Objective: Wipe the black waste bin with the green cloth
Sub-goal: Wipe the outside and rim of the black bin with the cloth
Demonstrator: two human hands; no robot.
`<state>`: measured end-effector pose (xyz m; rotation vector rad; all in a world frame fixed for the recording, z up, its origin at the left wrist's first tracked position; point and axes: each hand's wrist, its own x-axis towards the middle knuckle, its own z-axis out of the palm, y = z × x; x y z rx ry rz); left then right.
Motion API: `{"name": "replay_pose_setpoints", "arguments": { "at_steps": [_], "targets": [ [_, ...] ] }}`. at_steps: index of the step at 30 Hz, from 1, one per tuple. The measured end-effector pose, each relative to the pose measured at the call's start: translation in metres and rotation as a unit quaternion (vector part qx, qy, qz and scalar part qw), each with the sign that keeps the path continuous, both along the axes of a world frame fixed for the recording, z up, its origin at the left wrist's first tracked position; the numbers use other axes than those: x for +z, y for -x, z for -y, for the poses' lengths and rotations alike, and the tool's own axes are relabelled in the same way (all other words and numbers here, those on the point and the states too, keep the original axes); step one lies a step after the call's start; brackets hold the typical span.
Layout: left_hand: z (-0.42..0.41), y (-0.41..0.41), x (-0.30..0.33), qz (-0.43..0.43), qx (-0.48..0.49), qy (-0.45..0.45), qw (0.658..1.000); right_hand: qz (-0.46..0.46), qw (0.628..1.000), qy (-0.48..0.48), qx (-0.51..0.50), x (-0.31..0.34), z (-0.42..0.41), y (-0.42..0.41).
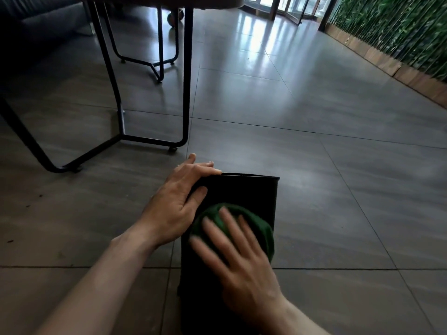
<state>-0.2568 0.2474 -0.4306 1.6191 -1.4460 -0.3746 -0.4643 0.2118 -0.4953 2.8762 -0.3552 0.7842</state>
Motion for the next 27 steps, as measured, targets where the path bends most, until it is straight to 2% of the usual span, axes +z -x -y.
{"name": "replay_pose_setpoints", "arguments": {
  "at_steps": [2,3,5,7,9,11,13,15,17,18,20,22,23,25,27],
  "targets": [
    [0.001,0.002,0.001,-0.001,-0.008,-0.005,1.0,-0.046,0.998,0.045,0.029,-0.013,0.001,0.025],
    [0.0,0.003,0.001,-0.001,-0.008,-0.009,1.0,-0.047,0.998,0.038,0.026,-0.013,0.006,0.035],
    [0.001,0.004,0.001,0.0,-0.001,-0.015,1.0,-0.001,0.999,-0.038,-0.028,-0.002,0.022,0.044],
    [0.002,0.003,0.002,0.002,0.0,-0.019,1.0,0.067,0.982,-0.136,-0.108,0.018,0.041,0.038],
    [0.002,0.004,0.003,0.004,-0.004,-0.02,1.0,0.118,0.967,-0.174,-0.147,0.038,0.051,0.017],
    [0.002,0.005,0.003,0.007,-0.003,-0.018,1.0,0.105,0.975,-0.149,-0.126,0.043,0.046,-0.001],
    [0.002,0.005,0.003,0.008,0.0,-0.012,1.0,0.054,0.993,-0.087,-0.059,0.033,0.033,-0.004],
    [0.001,0.003,0.002,0.004,0.0,-0.013,1.0,-0.008,0.999,0.004,0.034,0.008,0.011,0.01],
    [0.0,0.002,0.002,0.0,-0.004,-0.014,1.0,-0.087,0.987,0.11,0.085,-0.019,-0.015,0.021],
    [-0.001,0.002,0.002,-0.001,-0.008,-0.016,1.0,-0.104,0.985,0.119,0.072,-0.03,-0.025,0.028],
    [-0.002,0.003,0.003,0.0,-0.015,-0.017,1.0,-0.092,0.994,0.051,0.015,-0.032,-0.034,0.045],
    [-0.002,0.002,0.003,-0.002,-0.012,-0.016,1.0,-0.168,0.98,0.097,0.045,-0.023,-0.021,0.069],
    [-0.003,0.0,0.003,-0.009,-0.007,-0.016,1.0,-0.17,0.978,0.106,0.053,-0.015,-0.008,0.081],
    [-0.006,-0.005,0.004,-0.021,-0.001,-0.019,1.0,-0.086,0.995,0.042,-0.018,0.015,0.026,0.096],
    [-0.008,-0.008,0.004,-0.025,-0.004,-0.021,0.999,0.003,0.987,-0.082,-0.139,0.049,0.053,0.093]
  ]
}}
